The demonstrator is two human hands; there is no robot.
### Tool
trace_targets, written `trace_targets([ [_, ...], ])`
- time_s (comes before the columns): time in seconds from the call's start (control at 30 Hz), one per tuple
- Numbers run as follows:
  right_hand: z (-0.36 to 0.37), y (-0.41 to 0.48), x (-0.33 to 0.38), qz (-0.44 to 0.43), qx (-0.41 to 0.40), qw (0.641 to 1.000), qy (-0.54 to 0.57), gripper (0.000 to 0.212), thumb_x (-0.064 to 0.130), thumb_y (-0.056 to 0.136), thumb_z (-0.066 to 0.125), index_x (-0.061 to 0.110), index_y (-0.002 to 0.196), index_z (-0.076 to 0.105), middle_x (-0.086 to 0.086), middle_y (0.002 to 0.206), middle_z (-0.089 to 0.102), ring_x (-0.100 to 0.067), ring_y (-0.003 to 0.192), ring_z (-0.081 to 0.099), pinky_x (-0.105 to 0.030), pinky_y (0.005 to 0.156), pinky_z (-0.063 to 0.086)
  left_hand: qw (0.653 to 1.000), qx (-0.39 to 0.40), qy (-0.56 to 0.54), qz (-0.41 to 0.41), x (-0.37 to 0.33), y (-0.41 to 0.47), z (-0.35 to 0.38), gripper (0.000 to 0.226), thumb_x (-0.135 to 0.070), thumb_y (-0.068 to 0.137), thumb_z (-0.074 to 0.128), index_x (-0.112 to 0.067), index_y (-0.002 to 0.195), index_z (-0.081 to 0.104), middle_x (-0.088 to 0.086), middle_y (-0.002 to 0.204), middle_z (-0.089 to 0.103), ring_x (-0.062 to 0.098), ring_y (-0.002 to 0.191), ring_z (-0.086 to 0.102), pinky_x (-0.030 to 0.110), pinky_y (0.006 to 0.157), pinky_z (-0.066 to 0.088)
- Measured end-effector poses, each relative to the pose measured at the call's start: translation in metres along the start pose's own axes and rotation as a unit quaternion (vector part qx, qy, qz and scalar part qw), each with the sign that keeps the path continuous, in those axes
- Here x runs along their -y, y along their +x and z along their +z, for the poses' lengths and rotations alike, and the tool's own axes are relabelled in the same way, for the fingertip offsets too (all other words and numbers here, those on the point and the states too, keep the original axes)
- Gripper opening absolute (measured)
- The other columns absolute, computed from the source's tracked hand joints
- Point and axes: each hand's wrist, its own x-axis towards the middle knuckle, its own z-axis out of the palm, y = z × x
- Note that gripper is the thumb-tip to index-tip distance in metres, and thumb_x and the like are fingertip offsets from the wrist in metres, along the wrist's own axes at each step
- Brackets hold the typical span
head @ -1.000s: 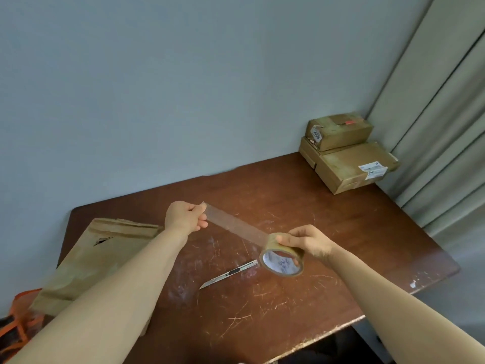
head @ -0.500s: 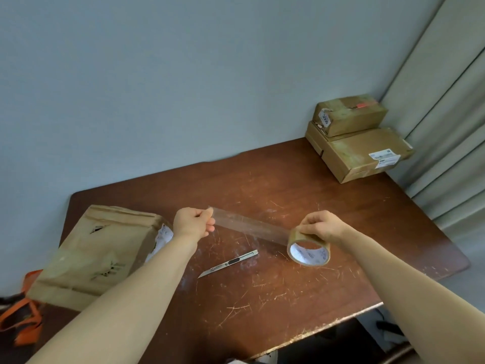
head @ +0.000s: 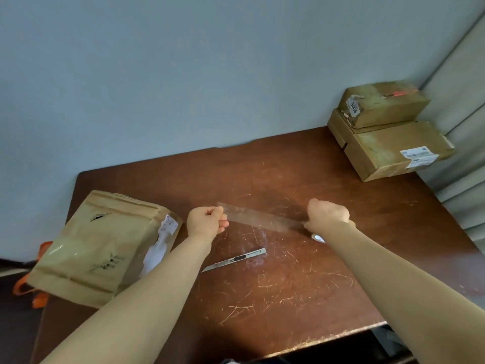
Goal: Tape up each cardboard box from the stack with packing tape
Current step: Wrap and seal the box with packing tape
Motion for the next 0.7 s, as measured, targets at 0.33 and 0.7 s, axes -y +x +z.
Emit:
trace_targets([
  [0.33, 0.019, 0.01, 0.049, -0.164, -0.112, 0.965, -0.174, 0.035, 0.008, 0.092, 0.047, 0.011, 0.126, 0.053, -0.008, 0.124, 0.054, -0.026, 0.117, 0.049, -0.035, 0.102, 0.031, 0.997, -0.047, -0.015, -0.057, 0.017, 0.003, 0.0, 0.007, -0.009, 0.096, 0.056, -0.008, 0.09, 0.059, 0.005, 0.076, 0.065, 0.01, 0.061, 0.062, 0.012, 0.045, 0.049],
  [0.7, 0.089, -0.039, 0.08, -0.172, 0.05, 0.975, 0.13, 0.07, 0.049, 0.101, 0.017, 0.007, 0.15, -0.011, -0.008, 0.156, -0.023, -0.02, 0.145, -0.02, -0.035, 0.119, -0.008, 0.999, -0.009, 0.008, -0.053, 0.029, 0.004, 0.0, 0.013, -0.012, 0.096, 0.056, -0.004, 0.102, 0.065, 0.009, 0.093, 0.07, 0.013, 0.073, 0.068, 0.017, 0.056, 0.051],
])
